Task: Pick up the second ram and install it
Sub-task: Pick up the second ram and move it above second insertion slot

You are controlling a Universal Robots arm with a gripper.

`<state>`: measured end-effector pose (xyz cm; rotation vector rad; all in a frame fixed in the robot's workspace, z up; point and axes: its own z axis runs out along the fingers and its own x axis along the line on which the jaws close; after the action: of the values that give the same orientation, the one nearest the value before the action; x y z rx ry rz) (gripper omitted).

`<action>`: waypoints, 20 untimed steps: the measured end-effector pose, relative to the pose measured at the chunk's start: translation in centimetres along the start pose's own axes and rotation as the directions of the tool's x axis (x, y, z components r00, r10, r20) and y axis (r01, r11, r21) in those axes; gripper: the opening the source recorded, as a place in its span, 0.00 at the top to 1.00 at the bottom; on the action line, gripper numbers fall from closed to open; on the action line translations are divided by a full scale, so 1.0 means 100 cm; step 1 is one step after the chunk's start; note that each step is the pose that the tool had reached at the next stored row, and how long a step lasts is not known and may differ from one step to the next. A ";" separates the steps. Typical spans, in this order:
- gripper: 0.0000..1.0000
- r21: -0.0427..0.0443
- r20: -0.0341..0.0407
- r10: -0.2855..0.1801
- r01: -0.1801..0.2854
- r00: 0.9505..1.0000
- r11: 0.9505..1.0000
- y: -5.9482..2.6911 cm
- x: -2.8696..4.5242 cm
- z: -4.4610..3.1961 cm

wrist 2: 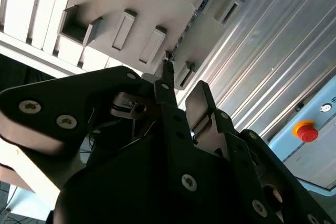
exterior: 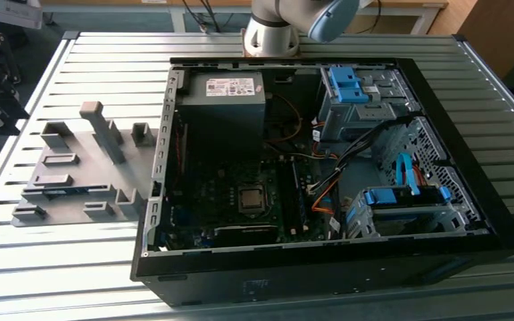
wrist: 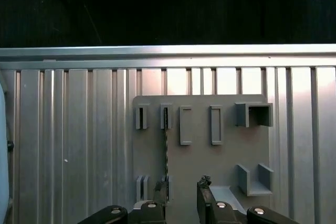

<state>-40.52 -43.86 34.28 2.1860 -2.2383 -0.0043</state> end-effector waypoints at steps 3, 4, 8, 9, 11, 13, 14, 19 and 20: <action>0.63 0.000 0.000 0.002 -0.002 1.000 1.000 0.0001 0.0002 0.0050; 0.63 0.000 0.000 0.003 -0.003 1.000 1.000 0.0001 0.0002 0.0064; 0.63 0.000 0.000 0.003 -0.003 1.000 1.000 0.0002 0.0002 0.0084; 0.63 0.000 0.000 0.003 -0.003 1.000 1.000 0.0002 0.0002 0.0086; 0.63 0.000 0.000 0.003 -0.003 1.000 1.000 0.0002 0.0002 0.0088; 0.63 0.000 0.000 0.003 -0.003 1.000 1.000 0.0002 0.0002 0.0093; 0.63 0.000 0.000 0.003 -0.003 1.000 1.000 0.0002 0.0002 0.0096; 0.63 0.000 0.000 0.003 -0.003 1.000 1.000 0.0002 0.0002 0.0109; 0.63 0.000 0.000 0.003 -0.003 1.000 1.000 0.0002 0.0002 0.0113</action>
<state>-40.55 -43.88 33.15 2.1825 -2.2419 -0.0044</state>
